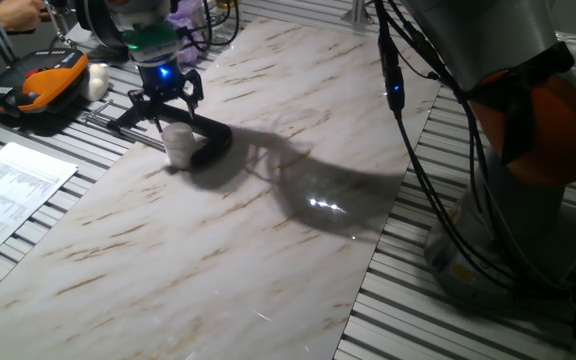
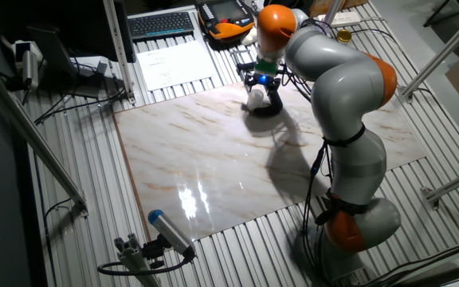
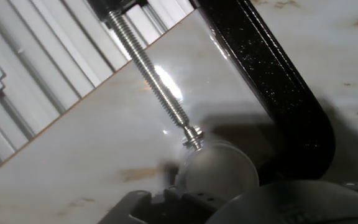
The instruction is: Unscrew the lid from the jar
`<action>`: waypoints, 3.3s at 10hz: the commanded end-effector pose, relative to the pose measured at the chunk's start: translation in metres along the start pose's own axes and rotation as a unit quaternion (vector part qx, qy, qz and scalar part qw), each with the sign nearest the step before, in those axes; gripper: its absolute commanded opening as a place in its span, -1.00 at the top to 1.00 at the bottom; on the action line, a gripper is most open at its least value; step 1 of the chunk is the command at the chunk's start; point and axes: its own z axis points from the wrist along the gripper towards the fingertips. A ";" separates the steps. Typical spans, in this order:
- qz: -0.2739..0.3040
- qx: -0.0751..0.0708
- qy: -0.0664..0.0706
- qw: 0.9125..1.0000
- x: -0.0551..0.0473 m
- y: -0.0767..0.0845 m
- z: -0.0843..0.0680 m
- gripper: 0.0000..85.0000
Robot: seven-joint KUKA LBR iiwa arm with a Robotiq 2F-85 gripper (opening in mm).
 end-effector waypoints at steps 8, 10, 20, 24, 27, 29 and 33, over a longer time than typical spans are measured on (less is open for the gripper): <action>0.647 -0.002 0.010 0.763 0.001 -0.001 0.000 -0.20; 0.642 -0.006 0.013 0.767 0.001 -0.001 0.000 -0.20; 0.664 -0.003 0.019 0.748 0.002 -0.001 0.000 -1.00; 0.698 -0.019 0.021 0.716 0.002 -0.002 0.000 -0.60; 0.710 -0.016 0.021 0.703 0.003 -0.002 -0.001 -0.60; 0.712 -0.010 0.025 0.701 0.003 -0.002 -0.002 -0.60; 0.721 -0.013 0.029 0.692 0.003 -0.001 -0.003 -0.60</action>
